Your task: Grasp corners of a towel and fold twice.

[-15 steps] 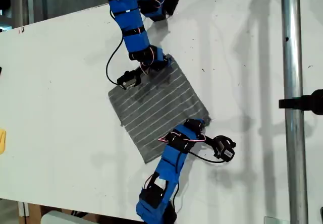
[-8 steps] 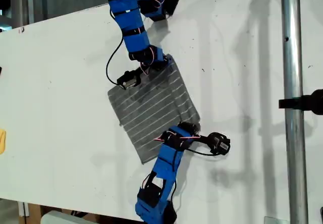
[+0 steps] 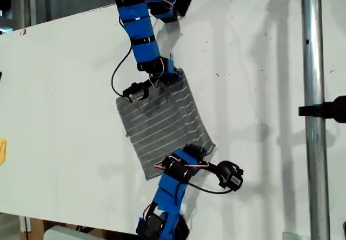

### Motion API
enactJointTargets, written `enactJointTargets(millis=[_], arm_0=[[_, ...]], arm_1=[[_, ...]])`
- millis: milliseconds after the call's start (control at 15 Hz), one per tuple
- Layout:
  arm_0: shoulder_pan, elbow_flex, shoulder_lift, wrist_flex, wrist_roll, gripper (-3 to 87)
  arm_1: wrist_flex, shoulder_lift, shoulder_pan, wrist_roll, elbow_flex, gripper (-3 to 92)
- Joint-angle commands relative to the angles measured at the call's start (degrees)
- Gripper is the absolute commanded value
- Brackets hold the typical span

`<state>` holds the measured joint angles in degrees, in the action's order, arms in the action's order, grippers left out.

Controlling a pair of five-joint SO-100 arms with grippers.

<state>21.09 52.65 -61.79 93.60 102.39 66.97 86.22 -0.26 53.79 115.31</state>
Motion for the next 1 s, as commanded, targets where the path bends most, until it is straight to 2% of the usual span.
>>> enactJointTargets(millis=[0, 67, 267, 600, 933], arm_0=[[2.5, -0.5, -13.4, 2.0, -0.9, 8.1], [2.6, 0.4, -17.7, 2.0, -1.8, 16.5], [1.1, 3.9, -23.7, 2.3, -3.6, 25.0], [-1.4, 0.9, -12.3, -0.1, -5.6, 27.0], [-1.1, -3.5, 6.0, -8.1, -5.1, 25.6]], arm_1=[[2.5, -0.6, -0.4, 0.1, -2.6, -0.2], [2.6, -1.2, -0.4, -0.1, -3.5, -0.2], [3.0, -2.2, -0.4, -0.3, -4.7, -0.2], [3.2, -2.3, 0.0, -0.4, -4.7, -0.2], [3.1, -2.6, 0.3, -0.7, -4.8, -0.2]])
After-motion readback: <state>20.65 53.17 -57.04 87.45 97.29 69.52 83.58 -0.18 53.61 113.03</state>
